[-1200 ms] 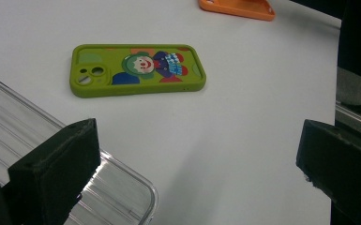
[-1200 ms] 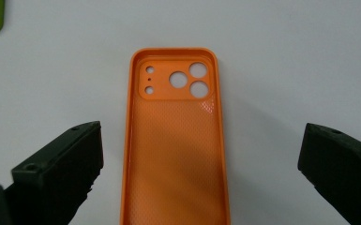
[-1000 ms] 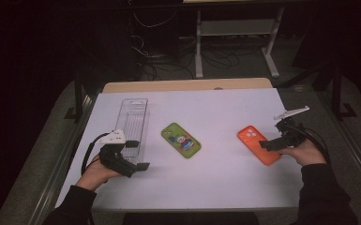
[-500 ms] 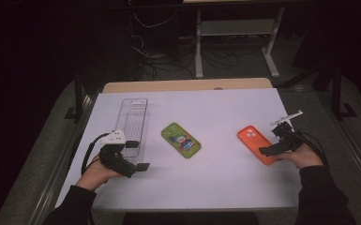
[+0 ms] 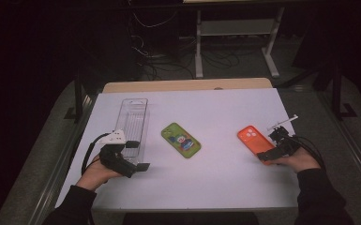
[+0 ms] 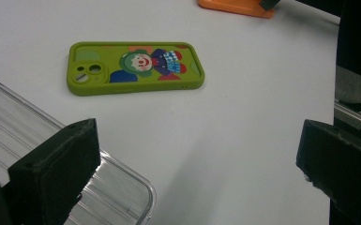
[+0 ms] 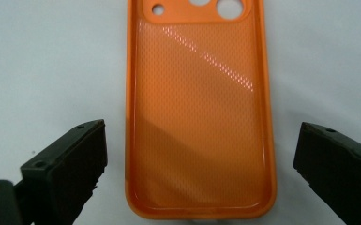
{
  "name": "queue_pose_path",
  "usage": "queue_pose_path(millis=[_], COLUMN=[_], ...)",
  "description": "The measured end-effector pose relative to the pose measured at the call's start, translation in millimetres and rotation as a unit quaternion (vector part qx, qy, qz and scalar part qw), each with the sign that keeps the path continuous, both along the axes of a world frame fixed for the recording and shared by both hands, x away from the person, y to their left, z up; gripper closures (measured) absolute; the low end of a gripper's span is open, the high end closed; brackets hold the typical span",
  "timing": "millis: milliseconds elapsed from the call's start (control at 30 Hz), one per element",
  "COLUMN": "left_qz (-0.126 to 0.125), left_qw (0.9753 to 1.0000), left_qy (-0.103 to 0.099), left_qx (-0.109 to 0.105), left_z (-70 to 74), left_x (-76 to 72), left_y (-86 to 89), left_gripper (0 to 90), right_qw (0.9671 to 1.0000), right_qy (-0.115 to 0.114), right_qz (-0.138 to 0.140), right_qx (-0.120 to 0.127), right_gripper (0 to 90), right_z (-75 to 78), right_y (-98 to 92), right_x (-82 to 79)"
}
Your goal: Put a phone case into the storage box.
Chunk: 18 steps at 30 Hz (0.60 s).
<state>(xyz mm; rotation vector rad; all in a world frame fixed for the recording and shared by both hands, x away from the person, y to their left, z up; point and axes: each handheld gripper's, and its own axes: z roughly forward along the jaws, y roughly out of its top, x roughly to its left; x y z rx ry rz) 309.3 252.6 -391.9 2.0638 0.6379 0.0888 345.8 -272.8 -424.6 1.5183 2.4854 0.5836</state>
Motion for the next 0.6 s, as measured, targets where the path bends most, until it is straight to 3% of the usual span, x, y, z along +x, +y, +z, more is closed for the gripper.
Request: queue_pose_path(millis=[233,600], left_qz=[0.0,-0.002], left_qw=[1.0,1.0], left_qy=[-0.001,0.0], left_qx=[-0.001,0.001], left_z=[0.1,0.1], left_x=[0.0,0.1], left_y=[0.0,-0.1], left_gripper=[0.0,0.0], right_qw=[0.9998,0.9995], right_qy=[0.017,0.021], right_qz=[0.002,0.004], right_qx=[-0.004,-0.025], right_gripper=[4.2,9.7], right_z=[-6.8,-10.1], right_y=[3.4,6.2], right_x=[-4.0,-5.8])
